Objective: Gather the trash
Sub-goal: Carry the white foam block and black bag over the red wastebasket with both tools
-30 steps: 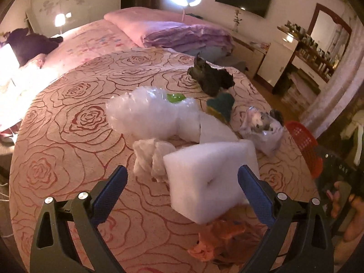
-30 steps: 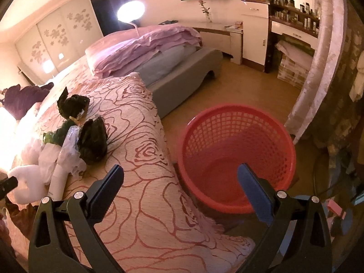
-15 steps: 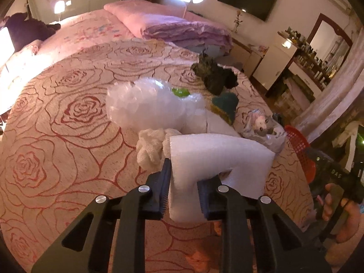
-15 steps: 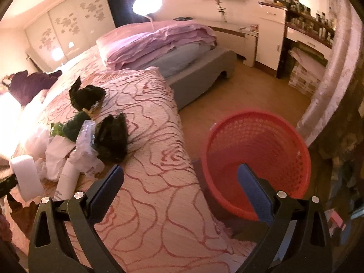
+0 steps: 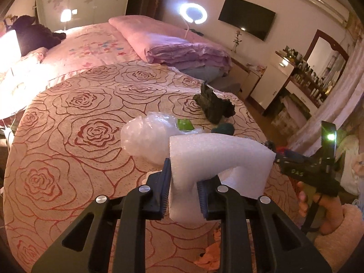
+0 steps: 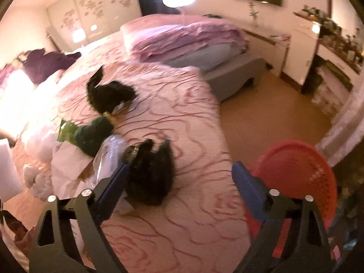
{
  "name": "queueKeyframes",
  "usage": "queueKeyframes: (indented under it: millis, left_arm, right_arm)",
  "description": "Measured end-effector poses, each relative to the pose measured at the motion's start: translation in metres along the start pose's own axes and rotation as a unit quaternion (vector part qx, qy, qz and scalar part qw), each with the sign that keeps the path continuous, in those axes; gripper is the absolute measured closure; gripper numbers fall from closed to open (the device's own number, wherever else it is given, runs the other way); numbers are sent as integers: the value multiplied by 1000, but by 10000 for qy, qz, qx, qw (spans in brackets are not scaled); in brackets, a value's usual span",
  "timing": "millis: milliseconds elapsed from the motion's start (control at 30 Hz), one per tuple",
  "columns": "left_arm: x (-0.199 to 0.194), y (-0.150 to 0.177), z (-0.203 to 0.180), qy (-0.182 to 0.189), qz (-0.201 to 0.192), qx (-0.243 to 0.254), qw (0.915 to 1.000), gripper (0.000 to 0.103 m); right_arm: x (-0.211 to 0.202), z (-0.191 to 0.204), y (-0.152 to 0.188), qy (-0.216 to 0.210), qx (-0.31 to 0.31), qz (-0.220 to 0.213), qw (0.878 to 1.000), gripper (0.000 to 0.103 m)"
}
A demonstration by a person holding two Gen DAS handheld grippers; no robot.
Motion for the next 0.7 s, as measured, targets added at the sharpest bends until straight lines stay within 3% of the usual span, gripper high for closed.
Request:
queueKeyframes:
  millis: [167, 333, 700]
  left_arm:
    - [1, -1, 2, -14, -11, -30, 10000, 83]
    - [0, -3, 0, -9, -50, -26, 10000, 83]
    - [1, -12, -17, -22, -134, 193, 9997, 83]
  right_arm:
    - [6, 18, -3, -321, -225, 124, 9992, 39]
    - [11, 23, 0, -751, -303, 400, 9959, 65]
    - [-19, -3, 0, -443, -31, -7, 9990, 69]
Point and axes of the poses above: each gripper's, at about its wrist camera, not at the fingertips, and x roughly the way its jaws point, z to its left, y to its underside, the point moved 1 cm from there along x, roughly the way its jaws point, and after that the axes turned 12 degrees about y, right-handed, at the moved point
